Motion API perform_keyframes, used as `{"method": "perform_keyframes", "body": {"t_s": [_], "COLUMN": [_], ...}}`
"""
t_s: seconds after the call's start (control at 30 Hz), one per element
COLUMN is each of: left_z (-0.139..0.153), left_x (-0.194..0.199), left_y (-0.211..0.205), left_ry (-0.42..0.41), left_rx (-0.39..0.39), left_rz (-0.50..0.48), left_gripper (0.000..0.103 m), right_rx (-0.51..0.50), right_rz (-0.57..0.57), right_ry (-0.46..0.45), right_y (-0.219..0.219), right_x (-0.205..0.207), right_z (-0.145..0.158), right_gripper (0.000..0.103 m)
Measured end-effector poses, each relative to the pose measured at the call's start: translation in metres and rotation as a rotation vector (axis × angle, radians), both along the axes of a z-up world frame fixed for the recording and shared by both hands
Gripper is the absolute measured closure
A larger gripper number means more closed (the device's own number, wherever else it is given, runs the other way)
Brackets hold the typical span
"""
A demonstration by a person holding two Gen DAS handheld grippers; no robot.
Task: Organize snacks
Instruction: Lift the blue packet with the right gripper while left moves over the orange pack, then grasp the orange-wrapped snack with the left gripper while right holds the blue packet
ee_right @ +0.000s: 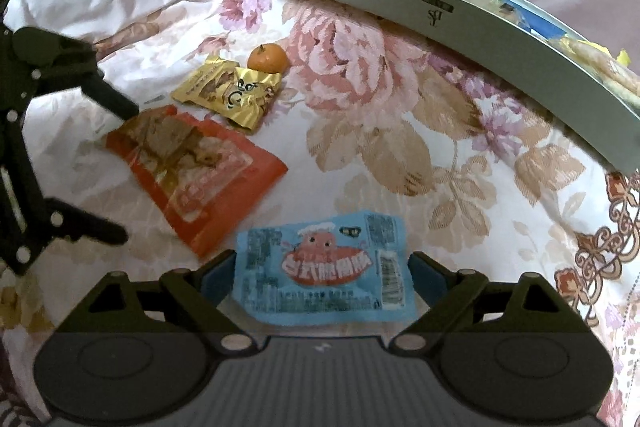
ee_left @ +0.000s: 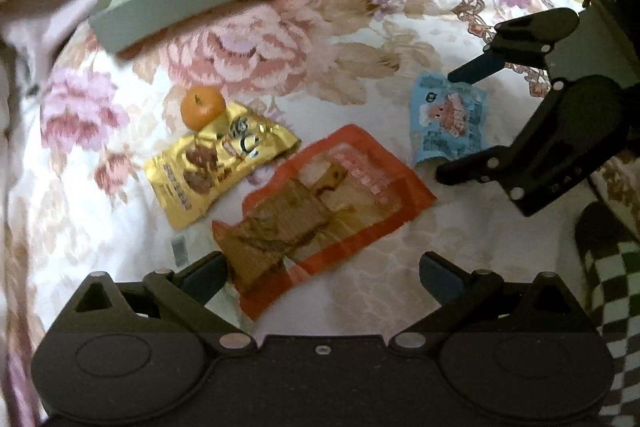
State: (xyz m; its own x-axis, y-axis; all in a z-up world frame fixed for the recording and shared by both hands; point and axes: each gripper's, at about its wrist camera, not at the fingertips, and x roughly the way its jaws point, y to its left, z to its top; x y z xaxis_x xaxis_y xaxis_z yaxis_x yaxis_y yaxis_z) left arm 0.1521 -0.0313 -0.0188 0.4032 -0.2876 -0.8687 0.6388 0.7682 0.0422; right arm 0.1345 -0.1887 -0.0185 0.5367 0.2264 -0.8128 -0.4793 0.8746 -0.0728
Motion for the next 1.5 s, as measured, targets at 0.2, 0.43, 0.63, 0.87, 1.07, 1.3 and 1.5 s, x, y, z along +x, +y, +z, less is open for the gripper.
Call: {"method": "perform_keyframes", "body": {"t_s": [0.2,0.43,0.63,0.87,1.07,1.3,1.5], "left_z": [-0.001,-0.018,-0.021,-0.020,-0.015,-0.019,-0.019], "left_x": [0.004,0.020,0.030,0.019,0.023,-0.001,0.012], "left_y": [-0.001,0.000,0.008,0.019,0.033,-0.007,-0.004], "left_ry": [-0.111,-0.013,0.045,0.039,0.148,0.051,0.101], "left_rx": [0.021,0.032,-0.019,-0.070,-0.207,0.010,0.053], "left_rz": [-0.160,-0.339,-0.258,-0.076,0.301,0.077,-0.113], "left_gripper": [0.001,0.001,0.015,0.030,0.036,0.020,0.015], "right_rx": [-0.009,-0.010,0.001,0.012,0.019,0.019,0.010], "right_rz": [0.008,0.047,0.045,-0.005,-0.013,-0.006,0.039], "right_ry": [0.002,-0.008,-0.005,-0.025,-0.026,-0.015,0.006], "right_y": [0.001,0.007,0.006,0.003,0.002,0.000,0.001], "right_x": [0.003,0.006,0.007,0.007,0.008,0.007,0.006], "right_z": [-0.001,-0.004,-0.004,-0.002,-0.002,-0.001,-0.001], "right_gripper": [0.005,0.003,0.005,0.012,0.012,0.012,0.011]}}
